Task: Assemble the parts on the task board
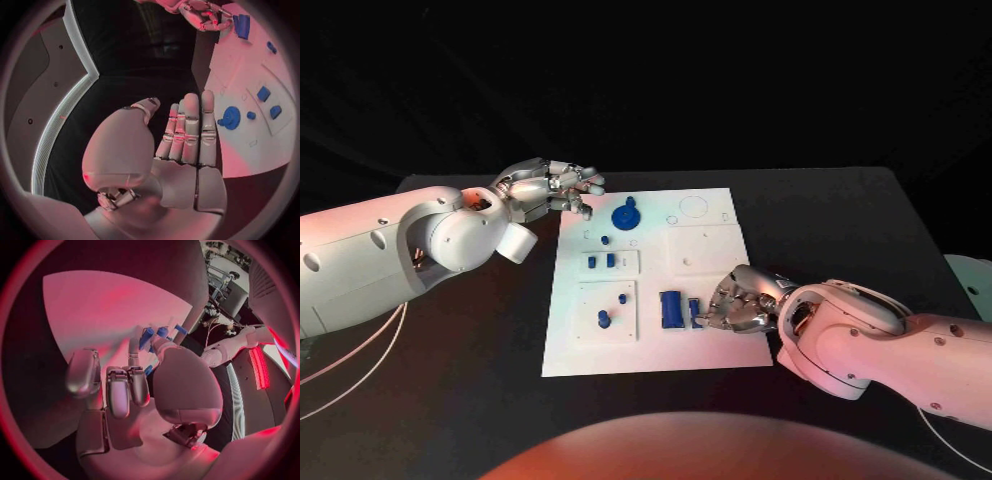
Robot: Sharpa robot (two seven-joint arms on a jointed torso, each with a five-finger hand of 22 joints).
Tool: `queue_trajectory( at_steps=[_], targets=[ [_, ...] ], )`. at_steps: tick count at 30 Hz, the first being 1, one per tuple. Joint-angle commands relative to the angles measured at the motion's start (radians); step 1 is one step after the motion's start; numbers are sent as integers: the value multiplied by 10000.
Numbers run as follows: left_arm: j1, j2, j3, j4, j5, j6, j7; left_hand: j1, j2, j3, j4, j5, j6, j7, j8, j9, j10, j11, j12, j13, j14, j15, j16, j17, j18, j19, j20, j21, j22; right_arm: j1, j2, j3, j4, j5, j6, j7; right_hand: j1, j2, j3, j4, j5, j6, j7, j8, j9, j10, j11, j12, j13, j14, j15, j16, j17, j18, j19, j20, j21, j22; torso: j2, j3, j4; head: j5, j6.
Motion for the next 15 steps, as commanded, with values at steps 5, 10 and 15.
queue_trajectory(
  at_steps=[5,10,15],
  targets=[
    [4,12,5,2,34,159,43,10,87,5,54,45,-69,20,-63,17,-46,3,-37,11,-24,34,-9,9,104,-11,66,-60,-17,-18,-162,-3,165,372,475,341,304,-73,92,-9,17,74,-29,-68,10,629,-70,22,2027,1077,-49,41,2627,-18,128,-75,-58,1515,-10,7,-11,5,2],
    [3,17,4,-3,28,171,47,21,94,3,57,50,-69,17,-65,20,-49,2,-35,14,-25,35,-8,10,104,-10,67,-61,-20,-21,-150,-3,106,435,406,257,305,-72,91,3,20,85,-27,-63,13,634,-69,33,2036,1077,-50,41,2627,-21,131,-75,-42,1518,3,1,6,-11,2],
    [3,18,3,-3,26,183,43,21,94,3,57,50,-69,17,-65,20,-49,2,-35,14,-25,35,-8,10,104,-10,67,-61,-20,-22,-103,-3,26,429,355,172,274,-36,89,42,22,132,-27,-47,24,637,-68,38,2039,1077,-50,41,2627,-24,137,-76,-27,1523,10,2,12,-21,2]
  ],
)
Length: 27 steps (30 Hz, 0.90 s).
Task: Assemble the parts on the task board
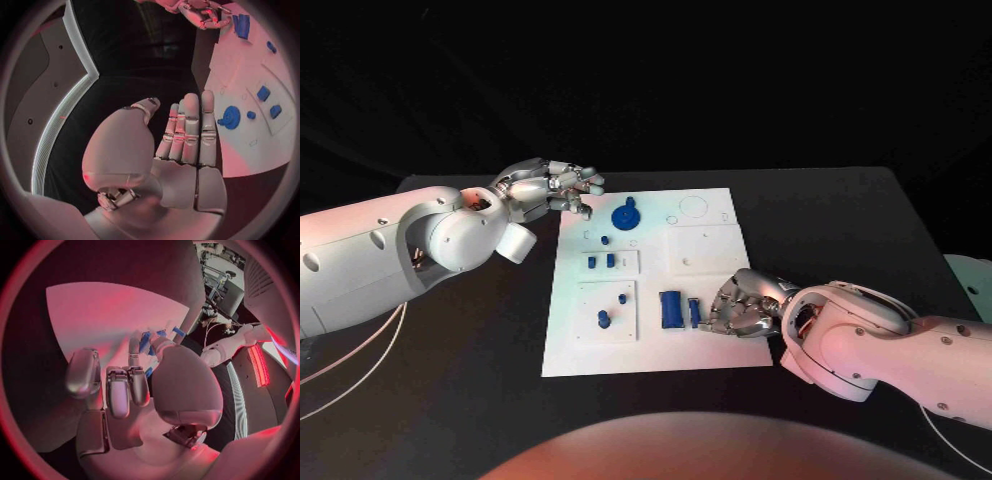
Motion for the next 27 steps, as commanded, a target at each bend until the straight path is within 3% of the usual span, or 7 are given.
queue_trajectory(
  at_steps=[1,11,21,27],
  targets=[
    [2,15,3,16,29,175,46,21,94,3,58,50,-69,17,-65,13,-50,2,-35,15,-25,35,-8,11,104,-10,67,-62,-12,-13,31,-3,-34,72,116,-17,68,66,33,45,23,105,3,-46,15,636,-67,35,2038,1077,-50,41,2628,-25,138,-76,-20,1526,13,-3,10,-11,2],
    [2,-6,2,29,-22,145,65,37,101,-3,63,54,-68,15,-68,18,-52,1,-31,19,-26,34,-6,12,105,-9,67,-64,-17,-19,225,-2,-241,-116,192,-91,-86,175,30,48,40,164,-9,-39,26,645,-73,49,2050,1077,-52,41,2628,-32,153,-79,19,1537,18,5,14,29,2],
    [1,-4,1,26,-70,162,66,43,105,-3,64,56,-67,13,-68,19,-51,0,-30,20,-26,34,-5,12,105,-8,67,-64,-19,-57,405,-2,-402,-339,577,-198,211,118,159,-10,96,161,-47,-58,46,642,-108,39,2043,1077,-79,41,2628,-26,151,-96,-11,1534,-2,-10,-7,27,2],
    [1,-1,0,22,-73,169,60,58,109,-6,64,59,-66,11,-70,23,-51,-1,-26,24,-27,33,-4,13,105,-7,67,-65,-22,-60,401,-2,-368,-359,492,-175,328,85,207,-17,121,158,-50,-66,53,640,-112,35,2040,1077,-85,41,2628,-24,148,-102,-31,1530,-11,-11,-6,17,2]
  ],
)
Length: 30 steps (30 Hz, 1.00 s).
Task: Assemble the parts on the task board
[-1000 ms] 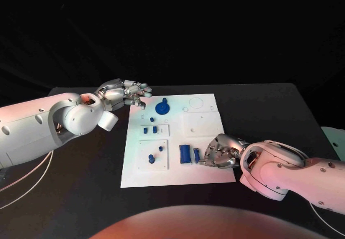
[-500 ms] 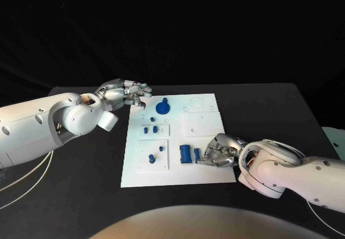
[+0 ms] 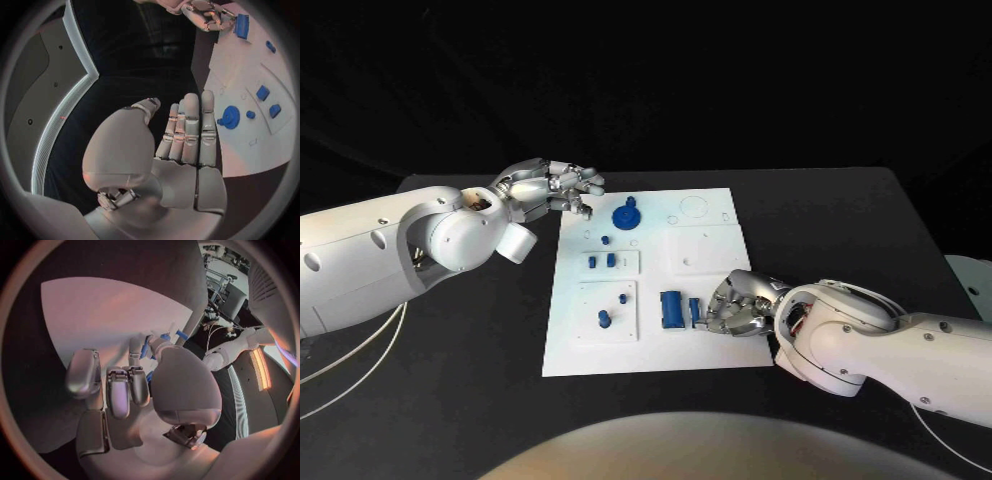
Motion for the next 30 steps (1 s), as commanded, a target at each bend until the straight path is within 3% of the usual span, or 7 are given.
queue_trajectory(
  at_steps=[1,10,17,20,22,27,30],
  targets=[
    [3,13,5,15,-38,159,61,15,66,-6,65,59,-66,11,-67,14,-52,0,-26,14,-27,33,-4,15,105,-7,67,-66,-13,-16,-5,-7,45,-195,154,-32,69,-8,55,37,68,59,-17,-67,12,676,-75,34,2043,1040,-48,41,2631,-23,111,-66,-35,1524,-11,-4,1,-14,2],
    [-1,-8,-4,27,18,-28,188,21,46,-26,67,55,-72,16,-74,18,-55,1,-23,17,-29,33,-3,16,106,-6,68,-67,-17,217,-503,-1,477,1148,-1122,2033,-201,-71,-117,86,-132,-192,104,-206,15,608,19,-89,1953,1040,16,41,2631,13,49,-34,-327,1462,-55,-57,-2,-58,2],
    [-44,104,-12,-88,345,-1055,978,225,6,-57,-3,60,-153,58,-145,31,-273,57,-80,14,-96,71,-19,14,94,-25,86,-90,-51,873,-304,2,-743,4338,-1249,5512,528,-31,286,-11,-164,-1044,478,-549,65,-1022,373,-2771,-60,426,331,-1022,547,751,-1511,279,-5734,4,-269,-260,-79,-95,27],
    [-84,238,-14,-251,669,-1579,1611,391,12,-121,-21,3,-220,166,-233,52,-695,223,-118,0,-925,261,-405,-131,27,-470,210,-386,-211,1177,35,2,-1690,6374,-759,6458,501,-123,313,16,-156,-1815,858,-896,-58,-3220,734,-5884,-2384,-806,681,-2732,-1859,893,-2592,562,-7827,-805,-360,-326,-86,-82,303],
    [-110,347,-13,-393,889,-1874,2010,474,26,-181,-10,-22,-284,222,-317,50,-914,312,-122,-30,-1401,374,-698,-278,13,-786,307,-667,-406,1321,275,4,-2305,7491,-534,6985,784,-111,468,-131,231,-2200,1110,-1016,-244,-4543,992,-7749,-3955,-2929,962,-5694,-5221,907,-3328,863,-8711,-1565,-410,-355,-82,-107,502],
    [-267,689,-11,-939,1424,-2046,2893,1132,138,110,-410,-385,-311,245,-585,-83,-1142,365,-445,-247,-2904,656,-2573,-1148,12,-1852,610,-1951,-1461,1535,1152,57,-4246,9236,29,8260,1161,26,1387,-347,102,-2127,1415,-1180,-824,-4760,1425,-10499,-7058,-4322,1464,-9287,-7119,960,-4411,1484,-10128,-3791,-595,-383,-83,-173,1005],
    [-355,927,-10,-1275,1554,-2116,3163,1164,52,426,-608,-611,-368,168,-798,-218,-1229,278,-912,-254,-3014,845,-3937,-1673,-26,-2255,801,-2592,-2051,1571,1552,84,-5143,9524,206,8712,1173,-114,1816,-753,-115,-1942,1527,-1617,-1302,-3968,1519,-12112,-9031,-3935,1731,-10988,-7936,1026,-4767,1693,-10073,-5200,-702,-382,-27,-196,1220]
  ],
)
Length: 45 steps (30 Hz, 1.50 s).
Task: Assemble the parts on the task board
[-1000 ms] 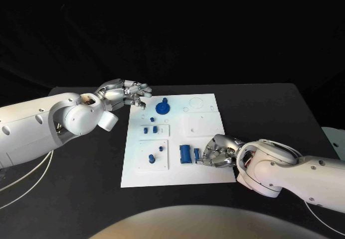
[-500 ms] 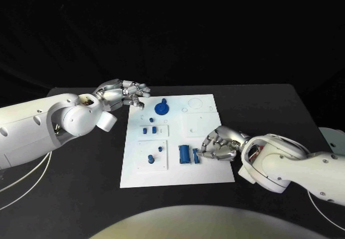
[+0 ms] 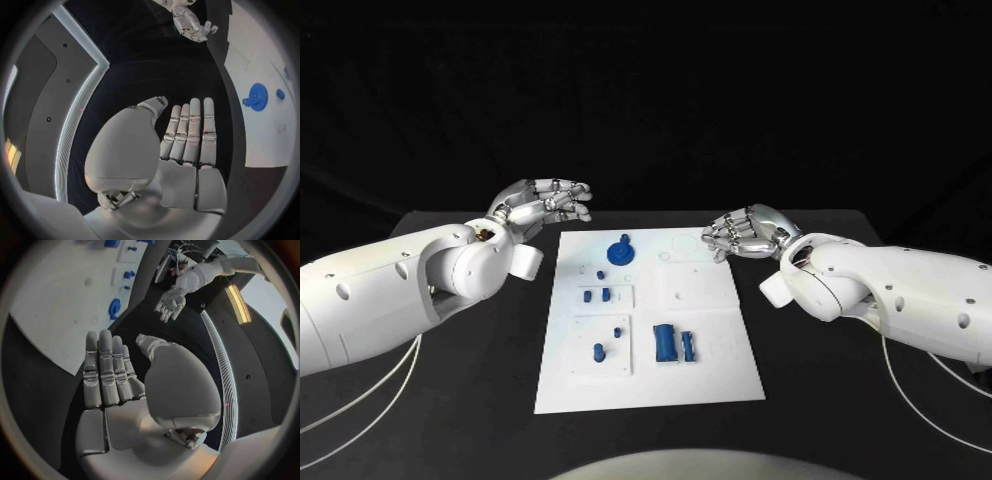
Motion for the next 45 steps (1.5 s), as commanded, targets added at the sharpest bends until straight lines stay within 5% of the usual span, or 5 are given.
queue_trajectory(
  at_steps=[1,12,13,21,45],
  targets=[
    [-84,282,9,-367,741,-570,1261,28,-74,265,-161,-246,-62,-113,-199,-136,-120,-64,-456,-7,-211,286,-1386,-464,-61,-424,205,-654,-625,34,386,31,-1011,2054,793,1927,20,-10,333,-380,-73,136,107,-353,-410,319,144,-1380,-1602,-32,282,-1483,-662,53,-387,206,-51,-1234,-240,-24,71,-36,432],
    [-381,1075,14,-1352,1363,-1867,1714,-720,-89,-425,-153,-1146,-227,-105,-709,-620,-129,-56,-1408,-1,-624,779,-4028,-1336,-149,-1617,612,-710,-3005,42,1514,118,-3218,3134,894,2911,-434,261,203,-1260,-120,-35,422,-901,-1237,40,620,-3097,-3683,-952,888,-3713,-1779,54,-1807,846,-30,-3711,-451,138,129,144,967],
    [-356,980,4,-1266,885,-1305,1146,-4701,1461,-3835,-2026,-2742,-8313,-1824,-2990,-3338,-8933,-1357,-3295,-639,-8070,-1077,-7384,-2811,-1697,-8603,-2063,-1320,-9601,65,1418,114,-3079,2449,501,2156,-4160,2028,-4866,-2392,-1529,-8705,-1772,-2689,-5126,-3014,-1132,-3751,-5232,-10642,-554,-5738,-5641,-1779,-10185,-1758,-657,-8771,-379,60,131,58,856],
    [-507,934,64,-708,812,-2129,1229,-14175,1461,-3835,-2026,-2742,-8313,-1824,-2990,-3338,-8933,-1357,-3295,-639,-8070,-1077,-7384,-2811,-1697,-8603,-2063,-1320,-9601,-236,1228,394,-2252,2910,-308,2434,-13031,2028,-4866,-2392,-1529,-8705,-1772,-2689,-5126,-10229,-1132,-3751,-5232,-10642,-554,-5738,-5641,-1779,-10185,-1758,-657,-8771,-554,135,204,78,1270],
    [-1261,705,367,2075,449,-6242,1639,-14175,1461,-3835,-2026,-2742,-8313,-1824,-2990,-3338,-8933,-1357,-3295,-639,-8070,-1077,-7384,-2811,-1697,-8603,-2063,-1320,-9601,-1534,407,1599,1317,4897,-3798,3635,-13031,2028,-4866,-2392,-1529,-8705,-1772,-2689,-5126,-10229,-1132,-3751,-5232,-10642,-554,-5738,-5641,-1779,-10185,-1758,-657,-8771,-782,233,301,105,1813]
  ],
)
